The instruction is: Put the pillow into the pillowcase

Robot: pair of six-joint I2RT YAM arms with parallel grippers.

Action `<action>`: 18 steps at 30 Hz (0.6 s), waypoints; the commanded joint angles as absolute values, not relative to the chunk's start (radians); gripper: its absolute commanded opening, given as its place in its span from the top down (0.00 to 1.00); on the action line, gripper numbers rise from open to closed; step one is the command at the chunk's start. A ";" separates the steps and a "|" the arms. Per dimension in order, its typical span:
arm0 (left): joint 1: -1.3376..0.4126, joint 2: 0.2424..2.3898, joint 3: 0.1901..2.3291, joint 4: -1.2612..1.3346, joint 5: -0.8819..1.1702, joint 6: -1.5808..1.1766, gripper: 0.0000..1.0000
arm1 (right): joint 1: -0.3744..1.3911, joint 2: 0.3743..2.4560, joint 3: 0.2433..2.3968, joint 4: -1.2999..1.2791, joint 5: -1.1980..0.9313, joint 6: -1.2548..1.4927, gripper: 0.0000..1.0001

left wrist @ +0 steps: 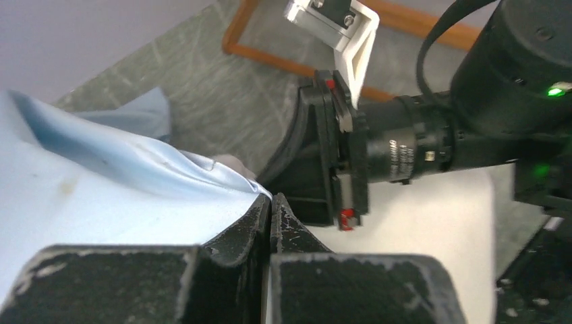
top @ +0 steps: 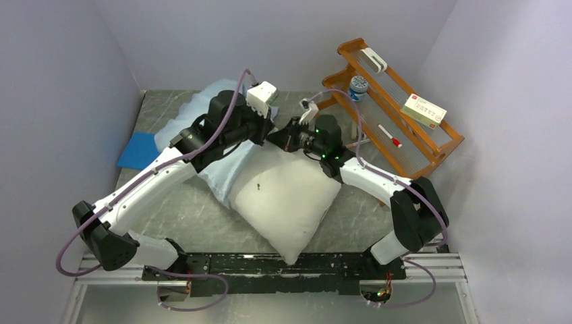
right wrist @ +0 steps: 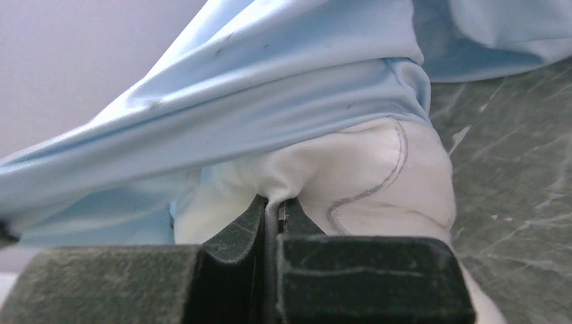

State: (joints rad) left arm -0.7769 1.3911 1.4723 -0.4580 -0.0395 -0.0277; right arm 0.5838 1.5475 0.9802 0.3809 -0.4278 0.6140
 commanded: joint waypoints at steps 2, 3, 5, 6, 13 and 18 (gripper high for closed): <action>-0.810 1.286 1.352 -0.086 0.246 -0.228 0.95 | 0.588 1.529 0.890 0.716 -0.098 0.799 1.00; -0.810 1.280 1.320 -0.062 0.260 -0.241 0.95 | 0.588 1.535 0.877 0.733 -0.052 0.819 1.00; -0.811 1.290 1.286 -0.048 0.286 -0.243 0.95 | 0.582 1.558 0.870 0.756 0.028 0.862 1.00; -0.811 1.301 1.279 -0.051 0.301 -0.232 0.95 | 0.579 1.571 0.872 0.773 0.059 0.879 1.00; -0.804 1.339 1.278 -0.163 0.224 -0.159 0.94 | 0.535 1.699 1.032 0.677 -0.035 0.841 0.98; -0.657 1.292 1.283 -0.332 0.126 -0.216 0.60 | 0.524 1.591 1.060 0.419 -0.122 0.620 0.39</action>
